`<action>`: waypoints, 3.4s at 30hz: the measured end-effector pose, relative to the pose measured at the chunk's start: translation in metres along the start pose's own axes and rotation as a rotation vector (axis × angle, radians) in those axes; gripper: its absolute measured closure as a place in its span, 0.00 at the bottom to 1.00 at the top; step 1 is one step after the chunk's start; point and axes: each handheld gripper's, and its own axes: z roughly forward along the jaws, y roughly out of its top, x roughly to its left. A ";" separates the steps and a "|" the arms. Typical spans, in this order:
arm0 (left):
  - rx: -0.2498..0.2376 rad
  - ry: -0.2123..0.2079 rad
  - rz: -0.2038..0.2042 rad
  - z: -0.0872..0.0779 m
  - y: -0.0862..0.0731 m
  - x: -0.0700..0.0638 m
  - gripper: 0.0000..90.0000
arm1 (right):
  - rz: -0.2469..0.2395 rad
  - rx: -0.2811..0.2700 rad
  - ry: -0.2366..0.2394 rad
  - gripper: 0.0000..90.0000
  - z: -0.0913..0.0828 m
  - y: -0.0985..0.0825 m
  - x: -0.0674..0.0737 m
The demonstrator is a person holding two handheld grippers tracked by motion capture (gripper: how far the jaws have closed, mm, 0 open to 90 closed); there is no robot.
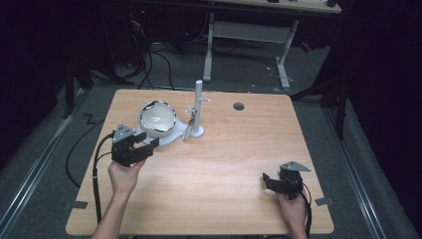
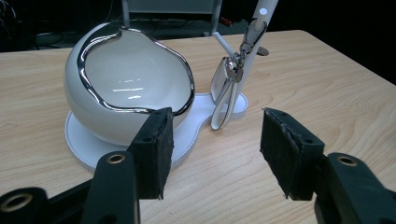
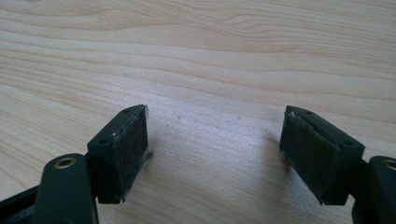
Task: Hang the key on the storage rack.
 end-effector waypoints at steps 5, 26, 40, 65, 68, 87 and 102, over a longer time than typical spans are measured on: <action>0.005 0.009 0.001 -0.001 -0.003 0.001 0.49 | 0.000 0.000 0.000 0.26 0.000 0.000 0.000; -0.001 0.020 -0.025 -0.012 -0.021 0.003 0.49 | 0.000 0.000 0.000 0.26 0.000 0.000 0.000; 0.005 0.027 -0.026 -0.017 -0.031 0.002 0.49 | 0.000 0.000 0.000 0.26 0.000 0.000 0.000; 0.029 0.030 -0.066 -0.019 -0.054 0.006 0.49 | 0.000 0.000 -0.001 0.26 0.000 0.000 0.000; 0.030 0.032 -0.071 -0.020 -0.057 0.006 0.49 | 0.000 0.000 -0.001 0.26 0.000 0.000 0.000; 0.071 0.049 -0.093 -0.014 -0.078 0.008 0.48 | 0.000 0.000 -0.001 0.26 0.000 0.000 0.000; 0.112 0.033 -0.112 -0.003 -0.092 0.005 0.47 | 0.000 0.000 -0.001 0.26 0.000 0.000 0.000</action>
